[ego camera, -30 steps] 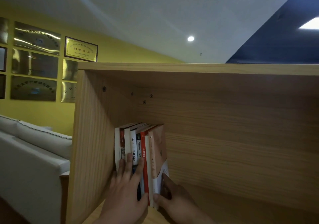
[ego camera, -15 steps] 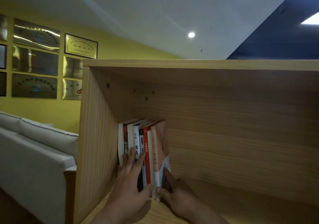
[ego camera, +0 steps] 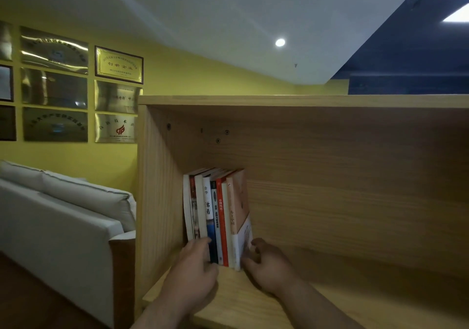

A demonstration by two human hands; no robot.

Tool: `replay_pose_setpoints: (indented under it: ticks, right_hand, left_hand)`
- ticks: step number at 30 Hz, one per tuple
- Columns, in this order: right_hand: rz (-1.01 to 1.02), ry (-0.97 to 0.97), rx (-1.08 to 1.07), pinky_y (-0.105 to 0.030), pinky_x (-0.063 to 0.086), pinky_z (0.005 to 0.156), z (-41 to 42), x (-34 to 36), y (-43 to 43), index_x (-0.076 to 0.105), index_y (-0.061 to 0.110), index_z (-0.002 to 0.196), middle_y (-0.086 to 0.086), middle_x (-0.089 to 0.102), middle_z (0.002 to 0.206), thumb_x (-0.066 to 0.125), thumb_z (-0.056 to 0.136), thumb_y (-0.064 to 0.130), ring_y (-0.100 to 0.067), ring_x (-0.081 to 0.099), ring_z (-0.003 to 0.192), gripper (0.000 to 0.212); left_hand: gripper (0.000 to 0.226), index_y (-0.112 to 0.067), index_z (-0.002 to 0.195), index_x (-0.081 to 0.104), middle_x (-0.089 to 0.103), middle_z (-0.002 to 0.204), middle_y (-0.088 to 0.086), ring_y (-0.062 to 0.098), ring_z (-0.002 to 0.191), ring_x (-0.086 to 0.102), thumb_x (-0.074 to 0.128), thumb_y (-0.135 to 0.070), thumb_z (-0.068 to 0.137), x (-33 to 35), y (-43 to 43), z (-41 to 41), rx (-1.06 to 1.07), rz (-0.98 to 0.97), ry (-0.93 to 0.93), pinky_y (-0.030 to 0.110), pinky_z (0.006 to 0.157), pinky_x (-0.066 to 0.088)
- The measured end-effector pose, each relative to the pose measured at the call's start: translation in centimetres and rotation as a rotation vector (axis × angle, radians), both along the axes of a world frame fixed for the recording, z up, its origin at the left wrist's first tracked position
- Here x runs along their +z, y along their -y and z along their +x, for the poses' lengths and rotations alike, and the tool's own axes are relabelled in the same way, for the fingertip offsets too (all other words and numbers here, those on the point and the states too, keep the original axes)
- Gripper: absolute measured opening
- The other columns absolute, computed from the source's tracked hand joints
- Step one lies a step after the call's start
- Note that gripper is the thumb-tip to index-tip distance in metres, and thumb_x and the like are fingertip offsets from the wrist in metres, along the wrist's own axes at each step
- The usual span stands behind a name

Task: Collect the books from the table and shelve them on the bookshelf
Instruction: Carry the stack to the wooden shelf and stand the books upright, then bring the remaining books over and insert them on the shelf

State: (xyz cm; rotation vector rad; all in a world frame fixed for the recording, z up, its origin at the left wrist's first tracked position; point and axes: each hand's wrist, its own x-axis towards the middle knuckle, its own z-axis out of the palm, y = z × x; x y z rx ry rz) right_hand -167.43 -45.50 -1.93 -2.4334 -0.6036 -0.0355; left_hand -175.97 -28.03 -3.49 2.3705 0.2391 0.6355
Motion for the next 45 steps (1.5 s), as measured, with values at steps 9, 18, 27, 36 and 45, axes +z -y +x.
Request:
replay_pose_setpoints:
  ticks: [9, 18, 27, 36, 45]
  right_hand:
    - [-0.209, 0.084, -0.025, -0.031, 0.054, 0.083, -6.1, -2.0, 4.3, 0.066, 0.029, 0.114, 0.007, 0.069, 0.108, 0.05, 0.094, 0.042, -0.012, 0.062, 0.096, 0.029]
    - [-0.338, 0.38, 0.116, -0.034, 0.033, 0.116, -15.7, -4.5, 9.2, 0.056, 0.019, 0.139, -0.002, 0.056, 0.144, 0.046, 0.099, 0.035, -0.022, 0.048, 0.135, 0.045]
    - [-0.442, -0.085, 0.245, -0.033, 0.043, 0.107, -21.3, -20.7, 12.0, 0.053, 0.022, 0.141, 0.0, 0.057, 0.142, 0.045, 0.1, 0.031, -0.021, 0.048, 0.133, 0.042]
    - [-0.634, -0.448, 0.317, -0.031, 0.038, 0.112, -17.5, -31.7, 10.5, 0.051, 0.026, 0.143, 0.003, 0.053, 0.149, 0.047, 0.102, 0.034, -0.018, 0.048, 0.138, 0.042]
    - [-0.633, -0.796, 0.319, -0.035, 0.049, 0.09, -17.7, -27.1, 6.3, 0.067, 0.017, 0.113, -0.003, 0.07, 0.116, 0.045, 0.102, 0.028, -0.021, 0.063, 0.104, 0.027]
  left_hand:
    - [0.018, -0.039, 0.111, 0.064, 0.059, 0.109, -0.022, -0.002, 0.104, 0.053, 0.061, -0.037, 0.093, -2.3, 1.6, -7.9, -0.071, 0.062, -0.096, 0.027, 0.098, 0.05]
    - [0.043, -0.03, 0.138, 0.053, 0.044, 0.142, -0.017, 0.005, 0.134, 0.04, 0.06, -0.03, 0.095, -4.3, 3.9, -13.6, -0.133, 0.129, -0.019, 0.03, 0.114, 0.038]
    - [0.032, -0.023, 0.122, 0.066, 0.065, 0.123, -0.007, 0.012, 0.118, 0.059, 0.063, -0.034, 0.092, -17.9, 3.9, -18.1, -0.271, 0.028, -0.482, 0.027, 0.1, 0.046]
    - [0.042, -0.014, 0.134, 0.057, 0.057, 0.138, 0.007, 0.023, 0.125, 0.054, 0.056, -0.029, 0.095, -30.7, 2.9, -15.2, -0.319, -0.095, -0.995, 0.031, 0.102, 0.043]
    - [0.025, -0.02, 0.113, 0.063, 0.06, 0.112, 0.0, 0.022, 0.11, 0.056, 0.049, -0.032, 0.096, -26.5, -0.2, -18.3, -0.18, -0.421, -1.182, 0.032, 0.085, 0.044]
